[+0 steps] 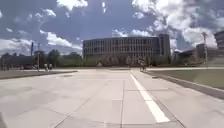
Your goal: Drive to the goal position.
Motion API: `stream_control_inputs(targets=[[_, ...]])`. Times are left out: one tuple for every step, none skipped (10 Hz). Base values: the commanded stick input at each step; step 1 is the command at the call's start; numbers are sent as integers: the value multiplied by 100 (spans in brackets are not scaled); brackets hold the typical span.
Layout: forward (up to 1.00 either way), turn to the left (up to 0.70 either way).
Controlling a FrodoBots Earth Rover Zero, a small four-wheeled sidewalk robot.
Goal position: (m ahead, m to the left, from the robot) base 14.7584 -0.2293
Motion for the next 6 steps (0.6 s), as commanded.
stream_control_inputs(targets=[[70, 0], [70, 0], [70, 0], [70, 0], [70, 0], [70, 0]])
